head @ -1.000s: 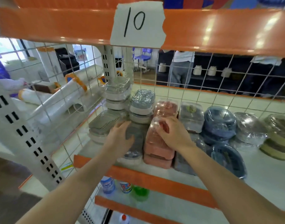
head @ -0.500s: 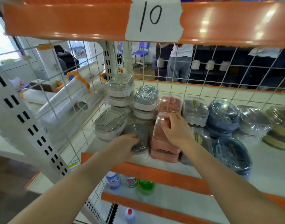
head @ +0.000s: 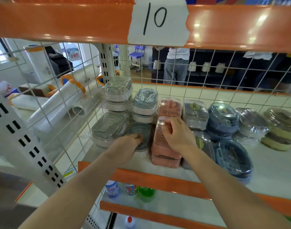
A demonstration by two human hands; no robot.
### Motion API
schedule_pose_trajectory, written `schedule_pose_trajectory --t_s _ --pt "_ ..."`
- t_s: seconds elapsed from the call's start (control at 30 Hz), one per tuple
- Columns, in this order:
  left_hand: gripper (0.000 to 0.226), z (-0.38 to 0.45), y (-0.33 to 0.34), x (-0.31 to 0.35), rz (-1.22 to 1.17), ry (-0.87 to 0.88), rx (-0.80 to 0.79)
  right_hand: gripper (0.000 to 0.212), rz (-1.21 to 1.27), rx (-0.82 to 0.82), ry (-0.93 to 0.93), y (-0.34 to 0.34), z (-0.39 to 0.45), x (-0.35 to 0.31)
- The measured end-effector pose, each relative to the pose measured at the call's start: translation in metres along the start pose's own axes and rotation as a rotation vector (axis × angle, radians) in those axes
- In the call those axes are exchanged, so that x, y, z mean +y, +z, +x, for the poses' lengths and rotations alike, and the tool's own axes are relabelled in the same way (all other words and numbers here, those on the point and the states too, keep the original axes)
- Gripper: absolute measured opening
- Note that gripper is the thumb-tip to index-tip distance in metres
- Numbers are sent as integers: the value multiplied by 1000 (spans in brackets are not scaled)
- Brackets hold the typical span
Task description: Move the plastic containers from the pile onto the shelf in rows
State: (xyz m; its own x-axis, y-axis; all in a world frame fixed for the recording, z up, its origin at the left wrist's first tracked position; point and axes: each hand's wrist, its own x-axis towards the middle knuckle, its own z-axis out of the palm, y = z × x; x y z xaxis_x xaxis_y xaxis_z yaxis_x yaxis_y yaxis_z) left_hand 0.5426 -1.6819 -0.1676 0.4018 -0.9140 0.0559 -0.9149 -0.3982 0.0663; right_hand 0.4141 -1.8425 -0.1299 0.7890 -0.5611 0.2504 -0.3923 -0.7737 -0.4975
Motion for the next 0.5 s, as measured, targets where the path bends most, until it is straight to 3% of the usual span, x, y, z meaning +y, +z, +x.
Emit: schedule_pose_trajectory --t_s 0.33,0.5 --pt "51 -33 -14 11 -134 -56 74 28 72 78 28 -5 -7 -6" --pt "44 -51 -17 16 -177 31 144 28 86 120 63 -10 -26 -9"
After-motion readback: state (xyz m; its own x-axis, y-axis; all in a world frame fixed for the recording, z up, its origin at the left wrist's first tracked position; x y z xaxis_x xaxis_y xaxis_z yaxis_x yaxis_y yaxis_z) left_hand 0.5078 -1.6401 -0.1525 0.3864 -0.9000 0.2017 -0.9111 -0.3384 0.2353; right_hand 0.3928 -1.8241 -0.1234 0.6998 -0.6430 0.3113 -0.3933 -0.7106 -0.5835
